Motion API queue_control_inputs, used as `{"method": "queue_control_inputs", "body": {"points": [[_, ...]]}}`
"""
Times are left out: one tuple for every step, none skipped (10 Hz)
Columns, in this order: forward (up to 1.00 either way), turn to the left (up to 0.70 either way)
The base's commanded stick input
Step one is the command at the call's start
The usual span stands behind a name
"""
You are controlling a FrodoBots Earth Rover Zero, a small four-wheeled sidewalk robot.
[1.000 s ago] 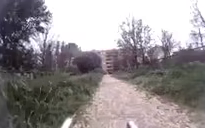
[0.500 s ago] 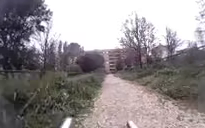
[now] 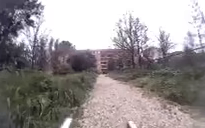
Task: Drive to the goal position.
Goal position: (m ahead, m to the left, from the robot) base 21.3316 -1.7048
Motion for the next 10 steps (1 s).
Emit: {"method": "queue_control_inputs", "body": {"points": [[0.70, 0.00], [0.70, 0.00], [0.70, 0.00], [0.70, 0.00], [0.70, 0.00], [0.70, 0.00], [0.70, 0.00], [0.70, 0.00], [0.70, 0.00], [0.70, 0.00]]}}
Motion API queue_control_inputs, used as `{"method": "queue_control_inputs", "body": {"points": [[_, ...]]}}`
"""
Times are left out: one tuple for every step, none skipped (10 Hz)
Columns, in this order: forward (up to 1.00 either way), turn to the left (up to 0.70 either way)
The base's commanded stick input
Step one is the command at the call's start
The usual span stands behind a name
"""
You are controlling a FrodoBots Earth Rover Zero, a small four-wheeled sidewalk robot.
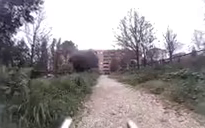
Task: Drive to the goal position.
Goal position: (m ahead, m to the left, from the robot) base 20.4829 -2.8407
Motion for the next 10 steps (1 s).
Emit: {"method": "queue_control_inputs", "body": {"points": [[0.70, 0.00], [0.70, 0.00], [0.70, 0.00], [0.70, 0.00], [0.70, 0.00], [0.70, 0.00], [0.70, 0.00], [0.70, 0.00], [0.70, 0.00], [0.70, -0.10]]}}
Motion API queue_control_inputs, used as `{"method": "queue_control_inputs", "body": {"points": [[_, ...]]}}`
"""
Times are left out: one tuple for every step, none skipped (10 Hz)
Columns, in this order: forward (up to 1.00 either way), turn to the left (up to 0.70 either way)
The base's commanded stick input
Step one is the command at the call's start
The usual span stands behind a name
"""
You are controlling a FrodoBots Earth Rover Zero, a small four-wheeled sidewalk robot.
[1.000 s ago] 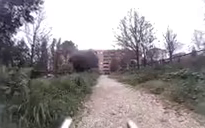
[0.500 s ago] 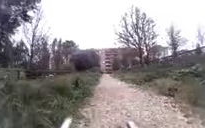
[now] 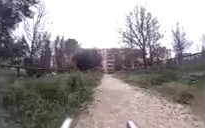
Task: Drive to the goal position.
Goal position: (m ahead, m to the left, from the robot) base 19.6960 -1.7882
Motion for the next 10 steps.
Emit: {"method": "queue_control_inputs", "body": {"points": [[0.70, -0.35], [0.70, -0.35], [0.70, -0.09], [0.70, -0.03], [0.70, 0.00], [0.70, 0.00], [0.70, 0.00], [0.70, 0.00], [0.70, 0.00], [0.70, 0.00]]}}
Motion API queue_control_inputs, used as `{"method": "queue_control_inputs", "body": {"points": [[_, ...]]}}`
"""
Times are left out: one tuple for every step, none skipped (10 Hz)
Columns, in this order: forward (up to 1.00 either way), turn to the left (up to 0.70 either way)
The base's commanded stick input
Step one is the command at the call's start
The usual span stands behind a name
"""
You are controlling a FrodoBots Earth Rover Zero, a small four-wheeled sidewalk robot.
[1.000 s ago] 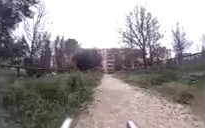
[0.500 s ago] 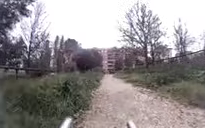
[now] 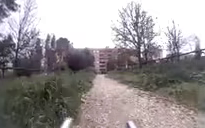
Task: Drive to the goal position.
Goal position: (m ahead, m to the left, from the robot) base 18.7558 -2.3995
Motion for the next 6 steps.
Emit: {"method": "queue_control_inputs", "body": {"points": [[0.70, 0.00], [0.70, 0.00], [0.70, 0.00], [0.70, 0.00], [0.70, 0.00], [0.70, 0.00]]}}
